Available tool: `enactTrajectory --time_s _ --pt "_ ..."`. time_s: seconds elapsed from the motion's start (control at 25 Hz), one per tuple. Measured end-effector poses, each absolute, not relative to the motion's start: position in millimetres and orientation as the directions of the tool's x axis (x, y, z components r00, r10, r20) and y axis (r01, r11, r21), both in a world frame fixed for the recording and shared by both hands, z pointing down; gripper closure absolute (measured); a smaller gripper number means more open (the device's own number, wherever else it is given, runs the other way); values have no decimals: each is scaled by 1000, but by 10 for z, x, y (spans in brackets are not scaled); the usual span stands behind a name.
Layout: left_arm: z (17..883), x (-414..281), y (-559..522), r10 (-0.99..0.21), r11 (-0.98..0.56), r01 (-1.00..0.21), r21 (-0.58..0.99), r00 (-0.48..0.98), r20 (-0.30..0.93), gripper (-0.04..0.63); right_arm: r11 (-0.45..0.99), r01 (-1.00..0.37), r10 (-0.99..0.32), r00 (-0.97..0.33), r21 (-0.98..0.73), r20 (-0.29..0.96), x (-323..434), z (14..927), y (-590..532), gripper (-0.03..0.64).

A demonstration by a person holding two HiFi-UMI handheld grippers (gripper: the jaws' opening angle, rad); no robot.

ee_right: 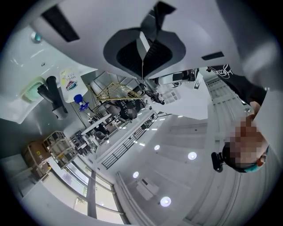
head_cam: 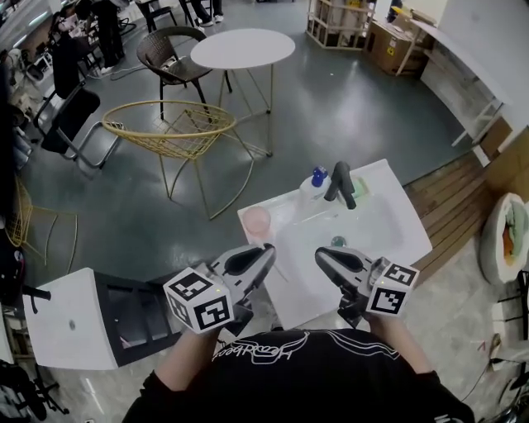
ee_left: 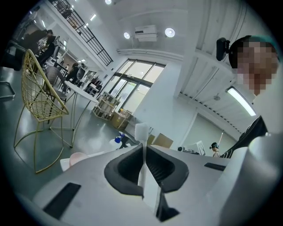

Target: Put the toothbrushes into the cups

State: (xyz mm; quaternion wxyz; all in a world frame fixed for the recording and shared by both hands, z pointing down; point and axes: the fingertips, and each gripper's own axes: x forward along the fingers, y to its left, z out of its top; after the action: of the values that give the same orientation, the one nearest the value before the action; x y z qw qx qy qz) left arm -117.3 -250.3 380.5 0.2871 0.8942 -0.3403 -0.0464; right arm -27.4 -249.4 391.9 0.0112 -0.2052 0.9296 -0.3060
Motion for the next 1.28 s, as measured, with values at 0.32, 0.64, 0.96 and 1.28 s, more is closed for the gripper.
enactTrajectory --time_s 0.32,0.64,0.96,1.28 --pt "3861 -1323 -2787 -648 -581 -580 571 754 107 572 711 -375 -381 -917 -596 122 -391 4073 -2676 586" --pt "3710 -1492 -3076 -678 -580 -600 551 730 81 572 697 -381 -386 -913 -608 130 -435 4174 -2808 586" --pt "3619 -1628 -3345 -712 -574 -631 521 699 63 572 678 -393 -392 -908 -621 147 -451 4285 -2917 586" --pt "3763 -1831 -3615 -770 -520 -707 479 631 96 572 659 -403 -397 -903 -636 161 -460 4382 -3008 586"
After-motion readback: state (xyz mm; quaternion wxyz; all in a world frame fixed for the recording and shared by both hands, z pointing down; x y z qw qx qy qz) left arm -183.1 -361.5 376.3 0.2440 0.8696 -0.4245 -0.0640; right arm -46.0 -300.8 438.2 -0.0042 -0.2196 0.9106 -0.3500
